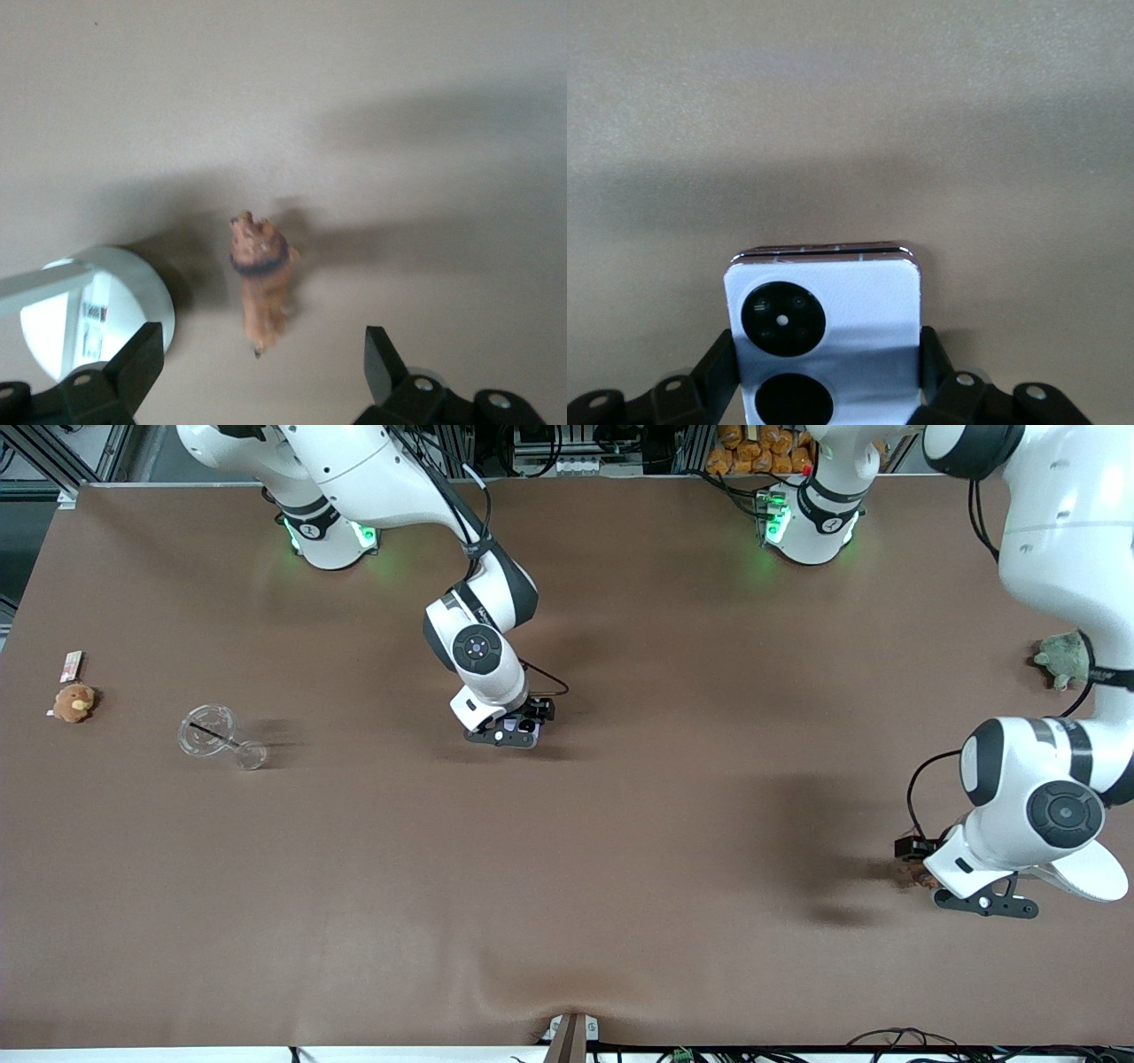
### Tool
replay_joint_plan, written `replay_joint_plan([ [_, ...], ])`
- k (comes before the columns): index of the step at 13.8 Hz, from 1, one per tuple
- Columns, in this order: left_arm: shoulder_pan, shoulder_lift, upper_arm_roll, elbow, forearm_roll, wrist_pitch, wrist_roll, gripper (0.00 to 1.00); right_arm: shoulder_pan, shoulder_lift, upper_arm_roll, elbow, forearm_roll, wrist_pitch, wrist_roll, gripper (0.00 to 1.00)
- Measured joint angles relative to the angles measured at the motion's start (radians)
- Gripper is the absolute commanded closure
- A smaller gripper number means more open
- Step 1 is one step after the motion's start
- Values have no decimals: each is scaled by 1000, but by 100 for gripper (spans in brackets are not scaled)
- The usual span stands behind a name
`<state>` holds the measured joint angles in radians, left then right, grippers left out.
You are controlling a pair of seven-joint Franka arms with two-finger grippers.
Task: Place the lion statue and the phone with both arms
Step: 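Set the lion beside the lamp while the right gripper carries the phone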
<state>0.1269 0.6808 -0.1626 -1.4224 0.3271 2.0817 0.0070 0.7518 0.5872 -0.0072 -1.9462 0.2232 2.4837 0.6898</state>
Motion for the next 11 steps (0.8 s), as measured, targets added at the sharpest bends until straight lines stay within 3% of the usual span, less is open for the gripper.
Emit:
replay_joint_plan([
  [4,0,-156,-65,8,-41,-239,-2,0,-26,-77,-69,27,0,-226,-25,100],
  [7,-2,-269,-84,7,-115,-382,-9,0,-138,-177,-91,24,0,-393,-118,100],
  [11,-58,-419,-53,-47,-225,-457,-48,0,-312,-232,-97,-32,0,-437,-338,100],
])
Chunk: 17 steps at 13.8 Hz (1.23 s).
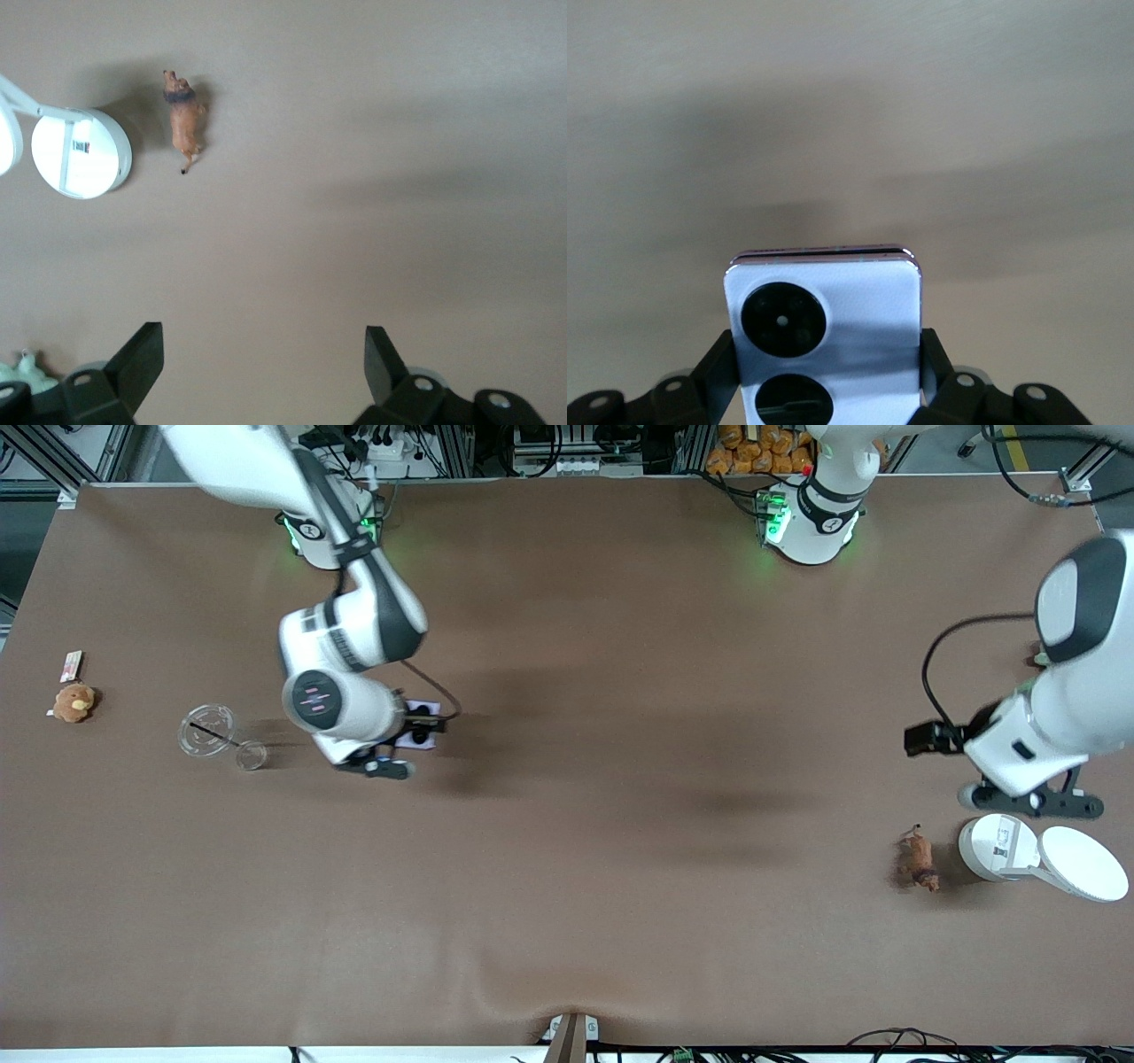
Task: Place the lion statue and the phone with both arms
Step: 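Set the lion beside the lamp while the right gripper carries the phone, then lower the phone beside the glass cup and open the right gripper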
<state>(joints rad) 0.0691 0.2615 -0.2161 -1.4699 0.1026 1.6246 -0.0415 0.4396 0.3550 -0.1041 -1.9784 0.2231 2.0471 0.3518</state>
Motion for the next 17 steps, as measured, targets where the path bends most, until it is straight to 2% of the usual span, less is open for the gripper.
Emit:
replay_joint_plan([
  [4,-68,-142,38,-61,-36,-65,-46,0,-123,-18,-4,-72,-5,8,-200,100],
  [7,-77,-219,53,-86,-71,-113,-70,0,-190,-18,-5,-147,-8,87,-287,100],
  [12,-79,-259,64,-91,-51,-156,24,0,-293,-17,-6,-192,-46,170,-364,100],
  [16,-83,-263,84,-89,-29,-156,104,0,-322,13,-6,-207,-64,251,-364,100],
  [17,-87,-265,95,-87,-29,-160,105,0,-323,29,-6,-210,-65,276,-364,80],
])
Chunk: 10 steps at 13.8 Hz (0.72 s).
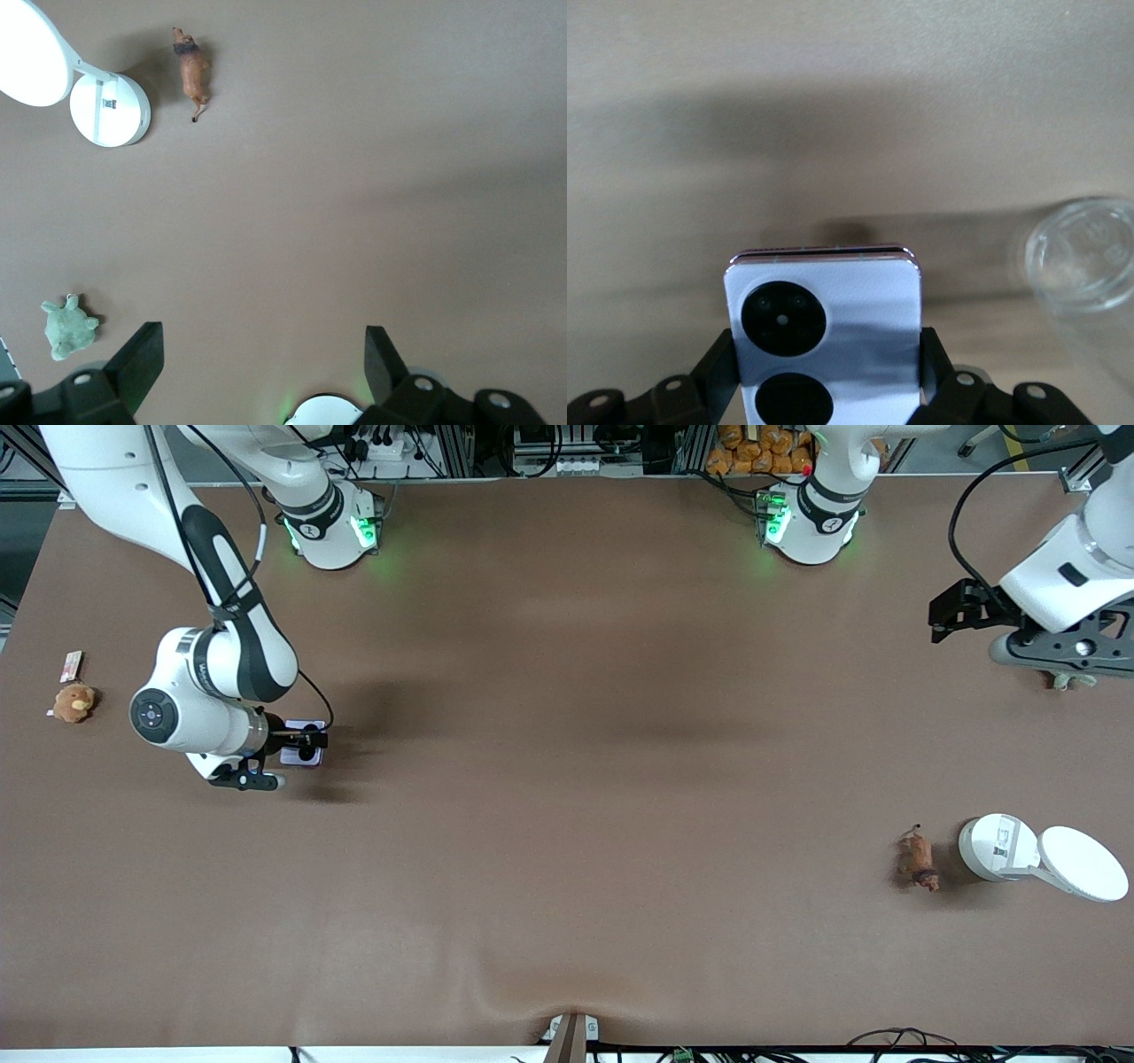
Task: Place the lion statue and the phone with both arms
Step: 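Lower the phone beside the glass cup and open the right gripper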
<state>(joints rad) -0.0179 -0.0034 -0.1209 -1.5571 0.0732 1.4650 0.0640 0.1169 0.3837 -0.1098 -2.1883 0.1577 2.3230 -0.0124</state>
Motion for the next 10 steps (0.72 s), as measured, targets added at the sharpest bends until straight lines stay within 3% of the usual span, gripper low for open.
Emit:
replay_joint_plan([
  [1,-7,-3,10,3,0,-9,-2,0,0,18,2,-1,0,21,0,17],
  [2,-13,-6,15,6,0,-16,-10,0,0,36,4,-1,0,33,0,0],
  [6,-35,-15,15,15,-15,-34,-67,0,1,48,13,22,-1,-14,0,0],
  [10,-36,-17,13,43,-24,-52,-71,0,5,23,16,210,-1,-329,1,0],
])
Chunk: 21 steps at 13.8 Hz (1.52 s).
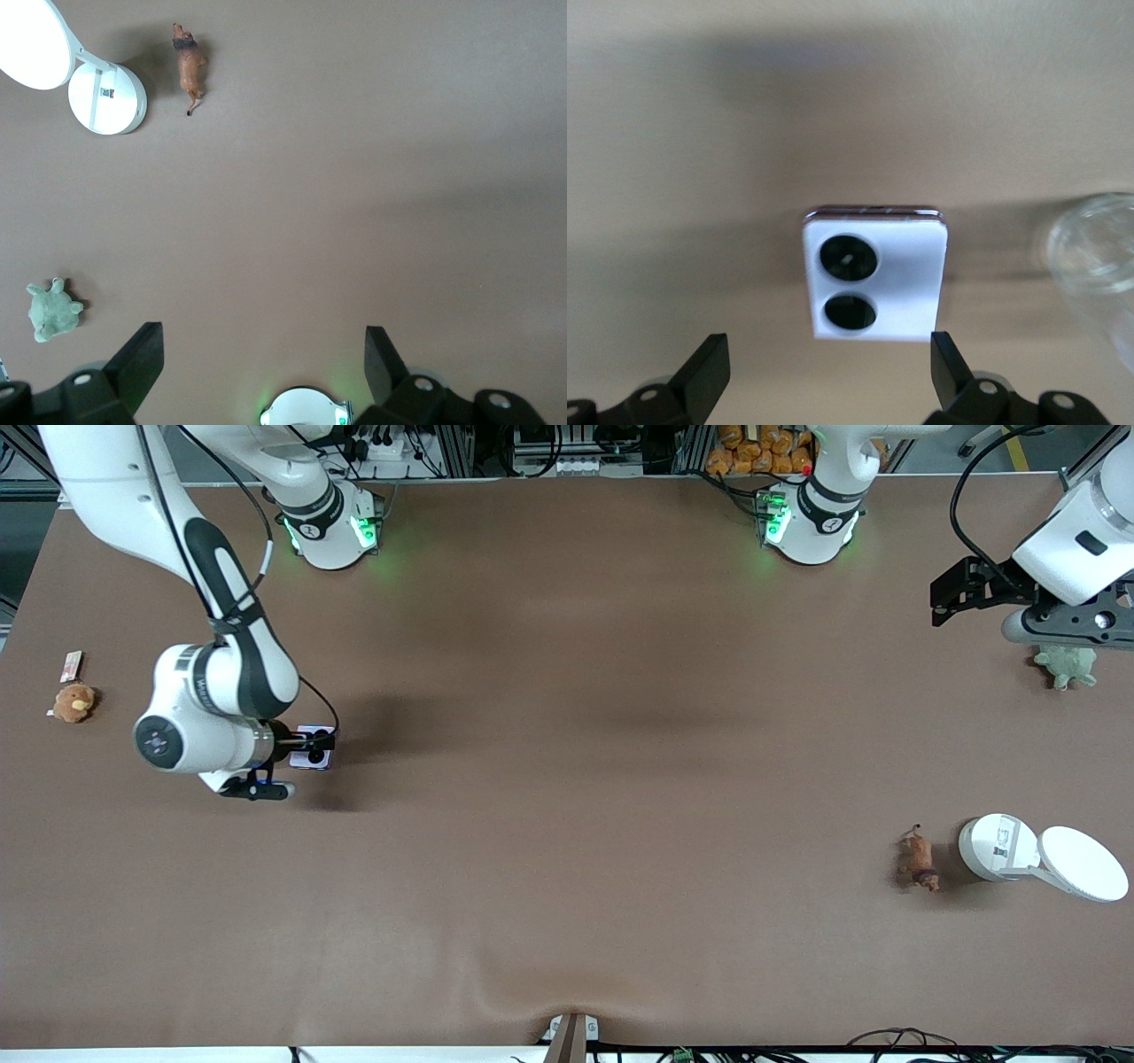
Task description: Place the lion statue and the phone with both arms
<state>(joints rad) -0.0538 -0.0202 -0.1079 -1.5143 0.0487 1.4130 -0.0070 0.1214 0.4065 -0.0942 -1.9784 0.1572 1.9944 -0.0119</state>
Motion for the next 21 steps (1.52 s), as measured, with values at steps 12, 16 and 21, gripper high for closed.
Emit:
replay_joint_plan([
  [12,0,0,8,3,0,-10,-1,0,20,-39,4,783,-10,-780,1,0],
  [16,0,0,8,3,0,-10,-1,0,-13,-65,-1,920,-16,-834,0,0],
  [21,9,0,11,5,0,-11,-4,0,-71,-148,19,933,-16,-896,20,0],
])
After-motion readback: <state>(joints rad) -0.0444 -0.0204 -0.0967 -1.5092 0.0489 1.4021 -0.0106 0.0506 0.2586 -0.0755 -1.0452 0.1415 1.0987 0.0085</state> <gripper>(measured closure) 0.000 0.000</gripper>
